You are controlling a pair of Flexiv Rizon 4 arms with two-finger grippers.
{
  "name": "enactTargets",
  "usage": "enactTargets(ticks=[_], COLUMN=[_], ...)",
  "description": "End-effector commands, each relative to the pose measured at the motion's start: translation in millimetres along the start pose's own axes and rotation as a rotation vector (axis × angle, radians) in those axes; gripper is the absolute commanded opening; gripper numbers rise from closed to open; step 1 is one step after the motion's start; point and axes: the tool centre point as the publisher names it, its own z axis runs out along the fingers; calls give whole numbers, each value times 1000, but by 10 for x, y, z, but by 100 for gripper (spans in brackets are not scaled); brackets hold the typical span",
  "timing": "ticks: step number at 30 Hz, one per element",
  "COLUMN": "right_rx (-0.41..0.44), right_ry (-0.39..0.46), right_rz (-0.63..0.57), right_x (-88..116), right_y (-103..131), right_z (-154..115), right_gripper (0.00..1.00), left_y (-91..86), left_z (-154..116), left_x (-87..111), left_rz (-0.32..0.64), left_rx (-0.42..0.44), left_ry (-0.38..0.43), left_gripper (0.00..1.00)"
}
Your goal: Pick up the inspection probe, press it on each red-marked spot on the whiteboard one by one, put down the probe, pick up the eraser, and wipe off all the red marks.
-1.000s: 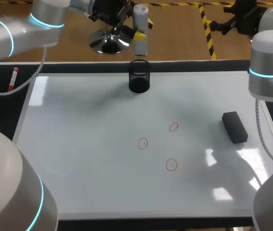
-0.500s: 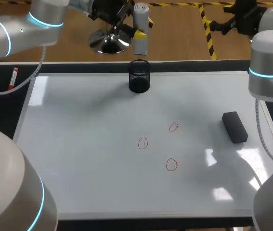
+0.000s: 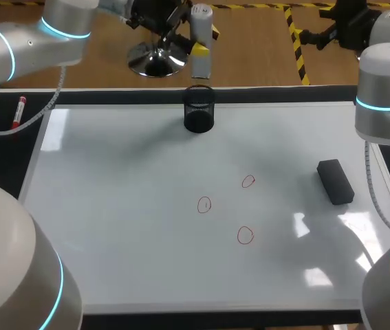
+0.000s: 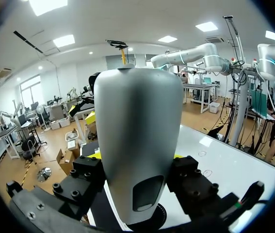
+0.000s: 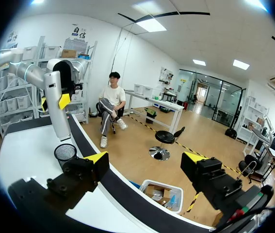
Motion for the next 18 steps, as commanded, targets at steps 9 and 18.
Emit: enactTargets(ticks=[9,18], right_rx=[0,0], right_ry=[0,0], right_rz=[0,0], right_x=[0,0], right_y=[0,0], right_z=[0,0], right_gripper=[100,100], left_y=[-23,-36], left_z=[-1,-16], left_x=[13,20], left_rz=[1,2], left_rx=[-3,8], left_ry=[-3,-8], left_gripper=[0,0])
